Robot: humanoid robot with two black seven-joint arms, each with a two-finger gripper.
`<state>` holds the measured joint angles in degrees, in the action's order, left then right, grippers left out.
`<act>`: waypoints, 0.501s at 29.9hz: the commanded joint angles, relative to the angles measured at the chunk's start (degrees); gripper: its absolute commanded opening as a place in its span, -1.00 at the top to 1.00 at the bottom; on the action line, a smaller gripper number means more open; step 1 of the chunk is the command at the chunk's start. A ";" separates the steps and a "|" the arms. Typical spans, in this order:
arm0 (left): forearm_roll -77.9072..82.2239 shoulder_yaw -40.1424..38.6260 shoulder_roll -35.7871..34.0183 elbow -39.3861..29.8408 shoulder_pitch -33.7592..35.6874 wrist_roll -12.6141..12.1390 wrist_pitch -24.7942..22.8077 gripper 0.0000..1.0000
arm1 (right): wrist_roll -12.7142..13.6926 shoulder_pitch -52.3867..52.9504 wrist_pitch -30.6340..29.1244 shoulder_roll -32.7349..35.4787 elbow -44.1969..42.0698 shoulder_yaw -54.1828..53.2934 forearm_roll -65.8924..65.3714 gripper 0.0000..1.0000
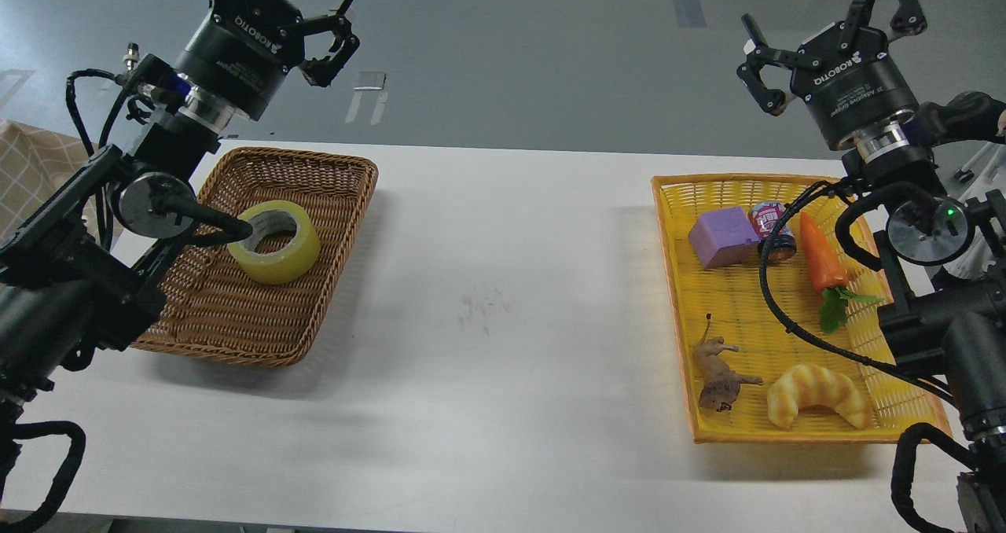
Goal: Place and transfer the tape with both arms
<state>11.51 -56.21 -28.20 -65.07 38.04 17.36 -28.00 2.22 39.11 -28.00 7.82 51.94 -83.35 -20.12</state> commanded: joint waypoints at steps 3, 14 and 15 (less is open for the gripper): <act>0.10 -0.39 1.31 -0.76 -0.86 0.04 0.00 -0.96 | 0.06 0.27 0.00 0.35 0.09 2.05 -0.01 -1.00; 0.18 -0.39 2.63 0.99 -0.86 -0.22 0.00 -0.96 | -0.02 -0.35 0.00 -0.27 0.62 2.49 0.08 -1.00; 0.18 -0.39 2.63 1.78 -0.86 -0.22 0.00 -0.96 | -0.02 -0.17 0.00 -0.35 0.62 2.58 0.08 -1.00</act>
<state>11.66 -56.61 -25.59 -64.53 37.18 17.15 -28.00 2.19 38.74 -28.00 7.65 52.41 -80.84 -20.07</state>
